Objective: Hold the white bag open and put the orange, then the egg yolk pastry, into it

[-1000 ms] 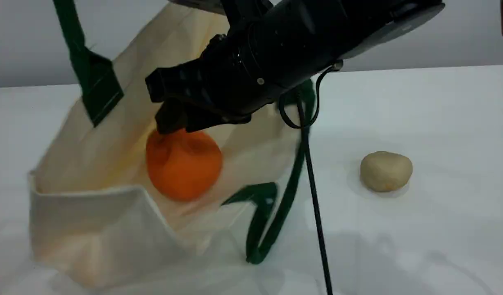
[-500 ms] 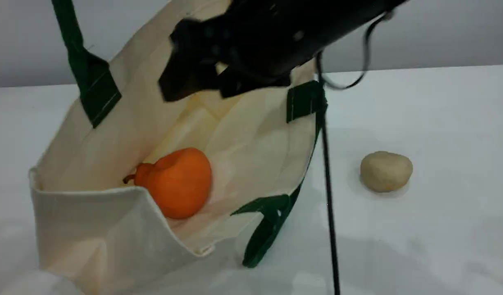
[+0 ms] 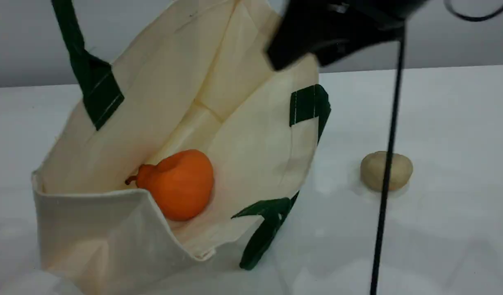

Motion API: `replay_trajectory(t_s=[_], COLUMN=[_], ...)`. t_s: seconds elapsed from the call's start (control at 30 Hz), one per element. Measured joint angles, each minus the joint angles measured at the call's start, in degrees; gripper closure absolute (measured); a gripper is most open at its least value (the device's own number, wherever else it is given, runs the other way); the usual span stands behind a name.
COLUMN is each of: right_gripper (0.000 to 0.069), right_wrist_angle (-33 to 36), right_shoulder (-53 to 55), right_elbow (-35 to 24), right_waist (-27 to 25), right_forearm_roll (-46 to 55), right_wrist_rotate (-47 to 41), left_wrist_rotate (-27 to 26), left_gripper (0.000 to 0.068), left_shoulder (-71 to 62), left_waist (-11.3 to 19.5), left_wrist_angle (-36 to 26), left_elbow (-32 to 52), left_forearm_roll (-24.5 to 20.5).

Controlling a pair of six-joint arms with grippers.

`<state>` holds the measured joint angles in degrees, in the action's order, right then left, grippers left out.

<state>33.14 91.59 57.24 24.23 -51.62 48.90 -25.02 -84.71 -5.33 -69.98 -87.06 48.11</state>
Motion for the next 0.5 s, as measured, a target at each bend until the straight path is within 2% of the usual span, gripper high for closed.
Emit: replay_trajectory(t_s=[0.13, 0.3, 0.5], right_gripper=[0.0173, 0.0175, 0.0175], right_wrist_angle=[-4.37, -9.39, -10.94], right_shoulder=[1.26, 4.20, 11.69], right_elbow=[-0.28, -0.28, -0.28], right_waist=[-4.76, -10.36, -12.99], right_forearm_roll=[5.37, 5.30, 4.51], right_wrist_rotate=[-3.69, -3.99, -3.94], left_wrist_rotate=[0.00, 0.00, 0.00], left_gripper=[0.0608, 0.0608, 0.0608], left_shoulder=[0.00, 0.00, 0.00], left_waist=[0.00, 0.00, 0.00], left_wrist_angle=[0.00, 0.00, 0.00], left_elbow=[0.00, 0.00, 0.00], left_forearm_roll=[-0.20, -0.20, -0.20])
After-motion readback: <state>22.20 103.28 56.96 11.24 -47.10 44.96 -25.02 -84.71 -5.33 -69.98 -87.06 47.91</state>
